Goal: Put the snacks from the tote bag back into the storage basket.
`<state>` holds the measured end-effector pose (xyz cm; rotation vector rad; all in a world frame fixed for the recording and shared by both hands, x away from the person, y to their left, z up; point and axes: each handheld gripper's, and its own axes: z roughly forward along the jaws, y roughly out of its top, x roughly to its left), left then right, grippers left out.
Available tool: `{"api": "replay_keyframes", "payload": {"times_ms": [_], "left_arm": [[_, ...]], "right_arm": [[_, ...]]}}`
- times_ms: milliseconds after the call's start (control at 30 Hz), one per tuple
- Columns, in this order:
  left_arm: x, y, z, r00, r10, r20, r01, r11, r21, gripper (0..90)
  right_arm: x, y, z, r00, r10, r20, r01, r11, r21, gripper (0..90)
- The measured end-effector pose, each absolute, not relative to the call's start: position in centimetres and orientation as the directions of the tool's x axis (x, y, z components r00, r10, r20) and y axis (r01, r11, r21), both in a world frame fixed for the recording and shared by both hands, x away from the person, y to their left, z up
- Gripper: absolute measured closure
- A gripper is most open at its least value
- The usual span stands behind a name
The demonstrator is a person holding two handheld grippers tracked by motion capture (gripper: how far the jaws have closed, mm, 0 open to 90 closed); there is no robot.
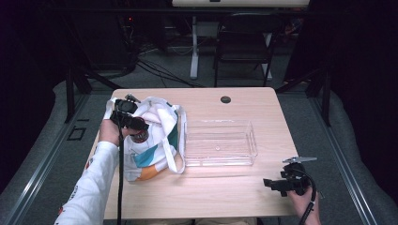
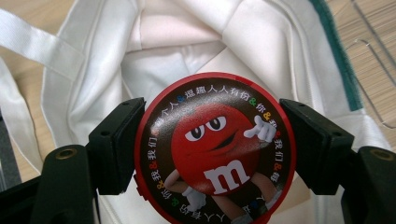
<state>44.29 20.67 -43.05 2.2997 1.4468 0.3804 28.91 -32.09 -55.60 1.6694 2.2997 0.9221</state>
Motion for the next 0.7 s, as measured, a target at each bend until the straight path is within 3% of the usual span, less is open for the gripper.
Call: {"api": "replay_keyframes", "payload": {"times_ms": [700], "left_arm": [[43.9,19.0,-39.2,0.487,0.873,0.031,0.743,-0.433,0.51,26.6]], "right_arm": [[28.6,-32.4,-55.4,-0.35,0.908,0.232,0.812,0.171,0.558,12.0]]}}
